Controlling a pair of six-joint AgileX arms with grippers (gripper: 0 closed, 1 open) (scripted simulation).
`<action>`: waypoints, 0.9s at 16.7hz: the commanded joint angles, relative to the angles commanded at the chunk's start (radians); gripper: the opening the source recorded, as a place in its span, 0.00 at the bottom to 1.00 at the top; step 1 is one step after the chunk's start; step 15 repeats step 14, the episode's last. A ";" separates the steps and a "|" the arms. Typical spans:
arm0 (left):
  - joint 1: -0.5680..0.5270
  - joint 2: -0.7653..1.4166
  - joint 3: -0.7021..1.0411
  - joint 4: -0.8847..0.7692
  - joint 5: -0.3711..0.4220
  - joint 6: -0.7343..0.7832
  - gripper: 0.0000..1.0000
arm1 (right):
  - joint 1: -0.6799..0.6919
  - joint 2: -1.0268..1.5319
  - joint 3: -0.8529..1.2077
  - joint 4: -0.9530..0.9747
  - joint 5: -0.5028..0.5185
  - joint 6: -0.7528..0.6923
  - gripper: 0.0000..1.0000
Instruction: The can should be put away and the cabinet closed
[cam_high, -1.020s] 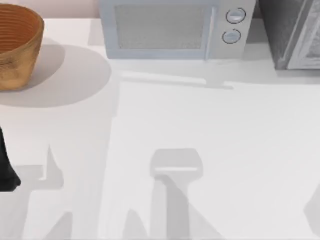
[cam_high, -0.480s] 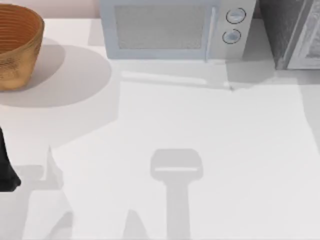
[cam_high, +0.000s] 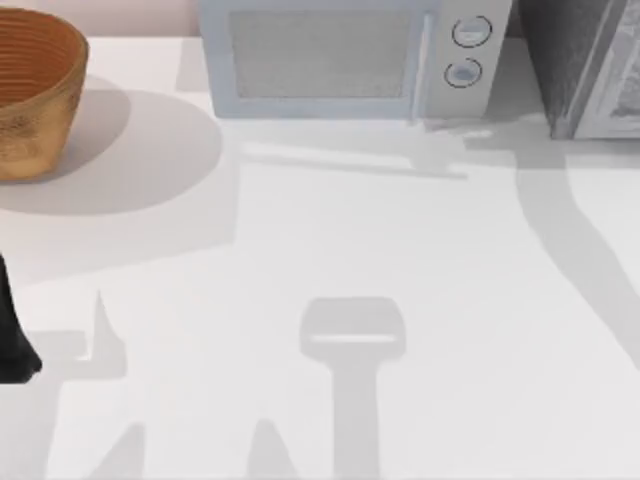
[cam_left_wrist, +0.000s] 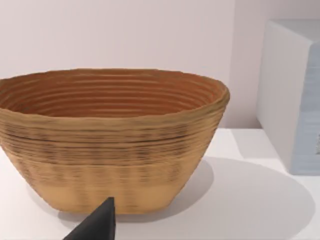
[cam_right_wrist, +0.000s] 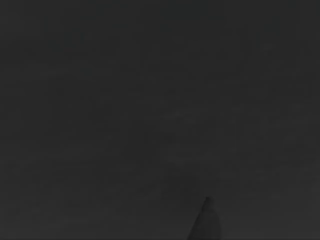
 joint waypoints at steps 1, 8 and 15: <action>0.000 0.000 0.000 0.000 0.000 0.000 1.00 | 0.003 0.000 -0.001 0.000 0.003 0.000 1.00; 0.000 0.000 0.000 0.000 0.000 0.000 1.00 | -0.044 0.013 0.040 0.006 -0.001 -0.012 1.00; 0.000 0.000 0.000 0.000 0.000 0.000 1.00 | -0.103 0.128 0.113 0.039 -0.059 -0.011 1.00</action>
